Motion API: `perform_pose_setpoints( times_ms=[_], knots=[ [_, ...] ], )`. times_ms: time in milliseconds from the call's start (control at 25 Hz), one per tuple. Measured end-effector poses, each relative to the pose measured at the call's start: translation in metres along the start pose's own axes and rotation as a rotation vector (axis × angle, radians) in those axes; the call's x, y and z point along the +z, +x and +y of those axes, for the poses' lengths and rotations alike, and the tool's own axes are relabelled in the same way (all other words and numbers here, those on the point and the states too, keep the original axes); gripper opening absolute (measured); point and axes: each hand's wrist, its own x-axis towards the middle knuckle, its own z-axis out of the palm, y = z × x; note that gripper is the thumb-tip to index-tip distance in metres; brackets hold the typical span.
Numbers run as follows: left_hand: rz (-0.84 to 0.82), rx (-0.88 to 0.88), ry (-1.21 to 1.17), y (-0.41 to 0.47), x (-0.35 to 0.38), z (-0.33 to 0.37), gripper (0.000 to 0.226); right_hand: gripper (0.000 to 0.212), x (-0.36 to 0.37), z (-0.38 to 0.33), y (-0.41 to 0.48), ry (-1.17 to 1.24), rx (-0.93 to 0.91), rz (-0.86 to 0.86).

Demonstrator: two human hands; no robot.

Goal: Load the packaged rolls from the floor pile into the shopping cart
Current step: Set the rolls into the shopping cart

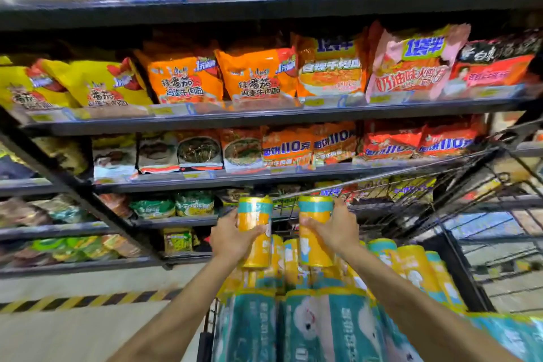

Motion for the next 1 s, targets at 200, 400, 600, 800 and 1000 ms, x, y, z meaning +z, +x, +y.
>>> perform_pose_setpoints(
  times_ms=[200, 400, 600, 800, 1000],
  knots=[
    [-0.039, -0.179, 0.187, 0.024, 0.012, -0.029, 0.045, 0.074, 0.028, 0.014, 0.019, -0.163, 0.156, -0.171],
    [-0.119, -0.252, 0.323, 0.025, 0.019, -0.048, 0.040, 0.059, 0.037, 0.011, 0.009, -0.295, 0.152, -0.332],
    [-0.148, -0.238, 0.401, 0.027, 0.017, -0.047, 0.038, 0.067, 0.044, 0.006, 0.004, -0.401, 0.073, -0.327],
    [-0.179, -0.227, 0.451, 0.023, 0.016, -0.046, 0.038, 0.053, 0.048, 0.004, -0.002, -0.460, 0.025, -0.274],
    [-0.204, -0.157, 0.572, 0.018, 0.016, -0.041, 0.041, 0.050, 0.047, 0.006, -0.003, -0.446, 0.047, -0.312]
  ],
)
